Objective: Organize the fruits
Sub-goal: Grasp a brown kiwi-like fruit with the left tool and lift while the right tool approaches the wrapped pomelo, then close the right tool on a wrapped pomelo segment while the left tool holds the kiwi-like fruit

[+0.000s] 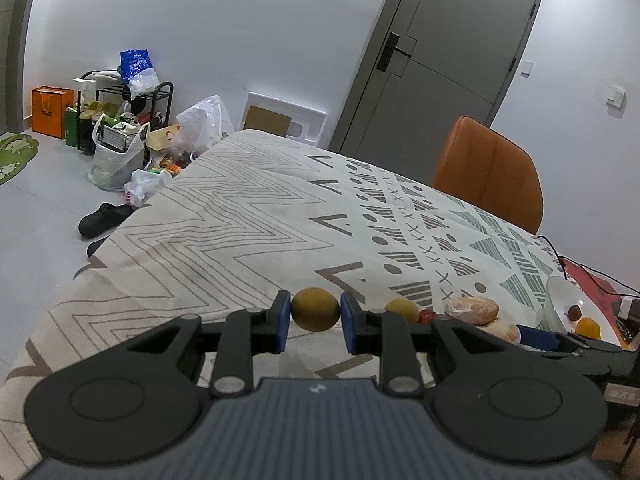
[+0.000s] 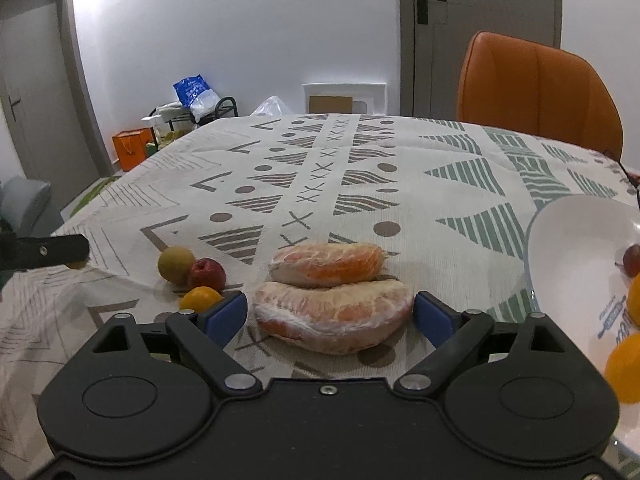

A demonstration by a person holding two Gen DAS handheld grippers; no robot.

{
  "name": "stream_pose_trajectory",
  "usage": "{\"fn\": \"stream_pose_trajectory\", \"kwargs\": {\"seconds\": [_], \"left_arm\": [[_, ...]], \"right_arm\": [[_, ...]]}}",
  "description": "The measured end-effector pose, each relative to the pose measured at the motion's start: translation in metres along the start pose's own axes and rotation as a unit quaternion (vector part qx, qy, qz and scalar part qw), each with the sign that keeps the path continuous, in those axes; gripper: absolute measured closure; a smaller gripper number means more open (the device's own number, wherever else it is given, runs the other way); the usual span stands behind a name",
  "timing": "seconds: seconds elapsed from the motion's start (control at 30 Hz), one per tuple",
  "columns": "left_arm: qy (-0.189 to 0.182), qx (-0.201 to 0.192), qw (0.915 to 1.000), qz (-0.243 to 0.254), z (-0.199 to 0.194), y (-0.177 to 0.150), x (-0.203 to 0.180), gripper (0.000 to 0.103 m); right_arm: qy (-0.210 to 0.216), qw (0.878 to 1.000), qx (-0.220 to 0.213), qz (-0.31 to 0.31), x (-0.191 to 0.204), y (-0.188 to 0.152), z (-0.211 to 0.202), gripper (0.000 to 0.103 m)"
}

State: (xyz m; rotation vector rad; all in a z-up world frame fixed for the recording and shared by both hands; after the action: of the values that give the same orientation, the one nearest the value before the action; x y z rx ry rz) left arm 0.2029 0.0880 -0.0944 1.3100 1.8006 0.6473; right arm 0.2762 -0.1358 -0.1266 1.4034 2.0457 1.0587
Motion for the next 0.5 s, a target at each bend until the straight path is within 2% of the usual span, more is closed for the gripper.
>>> {"fn": "stream_pose_trajectory", "kwargs": {"seconds": [0.07,0.23,0.5], "left_arm": [[0.001,0.0,1.0,0.001,0.0,0.0,-0.002,0.078],[-0.001,-0.006,0.9999,0.01,-0.004,0.003,-0.009,0.078],[-0.024,-0.014,0.9994,0.02,-0.012,0.005,-0.031,0.078]], "right_arm": [[-0.007,1.0,-0.003,-0.007,0.0,0.001,-0.001,0.019],[0.021,1.0,-0.009,0.014,-0.004,0.005,-0.019,0.021],[0.007,0.999,-0.037,0.023,-0.02,0.012,-0.049,0.021]]}}
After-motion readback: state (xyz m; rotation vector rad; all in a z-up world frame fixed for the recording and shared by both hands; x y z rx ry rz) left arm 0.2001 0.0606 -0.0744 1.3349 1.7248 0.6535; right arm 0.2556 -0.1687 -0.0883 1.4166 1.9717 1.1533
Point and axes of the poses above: each gripper's, at about its wrist camera, not at the fingertips, and z roughly the way its jaws point, x to its left, y to its top, the point moved 7 cm from there along z, roughly the way its jaws point
